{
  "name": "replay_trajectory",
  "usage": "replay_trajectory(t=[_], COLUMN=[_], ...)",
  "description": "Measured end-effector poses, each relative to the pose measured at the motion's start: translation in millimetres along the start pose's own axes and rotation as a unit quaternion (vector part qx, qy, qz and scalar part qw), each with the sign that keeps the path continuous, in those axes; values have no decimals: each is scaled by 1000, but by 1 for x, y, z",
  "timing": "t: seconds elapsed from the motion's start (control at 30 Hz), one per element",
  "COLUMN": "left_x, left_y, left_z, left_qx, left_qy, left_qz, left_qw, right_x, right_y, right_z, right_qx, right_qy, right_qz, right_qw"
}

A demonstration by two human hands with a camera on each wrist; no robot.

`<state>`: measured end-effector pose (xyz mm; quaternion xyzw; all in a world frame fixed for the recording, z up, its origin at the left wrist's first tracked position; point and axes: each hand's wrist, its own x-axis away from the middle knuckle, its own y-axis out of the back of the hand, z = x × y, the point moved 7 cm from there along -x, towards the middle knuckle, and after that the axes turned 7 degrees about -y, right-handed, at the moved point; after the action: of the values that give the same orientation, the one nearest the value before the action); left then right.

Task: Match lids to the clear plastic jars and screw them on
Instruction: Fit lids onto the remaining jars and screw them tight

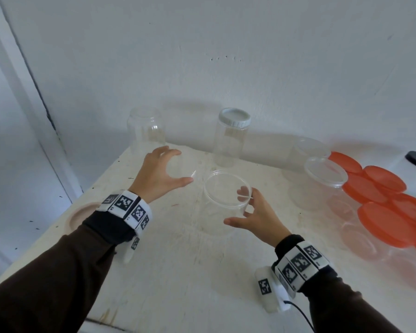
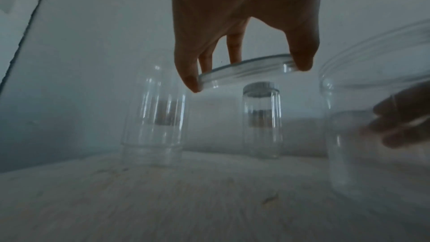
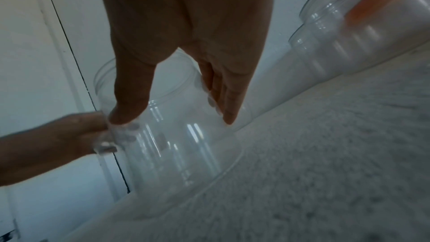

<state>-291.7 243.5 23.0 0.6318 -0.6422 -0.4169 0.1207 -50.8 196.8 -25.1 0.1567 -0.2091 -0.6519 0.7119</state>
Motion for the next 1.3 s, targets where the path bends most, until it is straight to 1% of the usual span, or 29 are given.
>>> replay_trajectory(t=[0.03, 0.1, 0.17, 0.23, 0.3, 0.5, 0.73, 1.03, 1.3], left_x=[0, 1, 5, 10, 14, 11, 2, -4, 0], left_y=[3, 0, -10, -24, -37, -51, -58, -59, -59], left_z=[-11, -35, -56, -71, -80, -87, -96, -100, -98], left_qx=[18, 43, 48, 29, 10, -4, -42, -87, -95], left_qy=[-26, -72, -108, -143, -167, -153, -162, -157, -154], left_qz=[-9, 8, 57, 105, 136, 179, 227, 233, 207], left_qw=[999, 996, 991, 984, 976, 972, 959, 956, 961], right_x=[0, -1, 0, 0, 1, 1, 3, 2, 0], right_y=[0, 1, 1, 1, 1, 1, 1, 1, 2], right_z=[0, 0, 0, 0, 0, 1, 2, 1, 1], right_qx=[1, 1, 1, -2, -5, -10, -6, -6, 1], right_qy=[0, 0, -1, -2, -2, -8, -11, -11, -8], right_qz=[-2, -4, -4, -5, -5, -6, -3, -4, -16], right_qw=[1000, 1000, 1000, 1000, 1000, 1000, 1000, 1000, 1000])
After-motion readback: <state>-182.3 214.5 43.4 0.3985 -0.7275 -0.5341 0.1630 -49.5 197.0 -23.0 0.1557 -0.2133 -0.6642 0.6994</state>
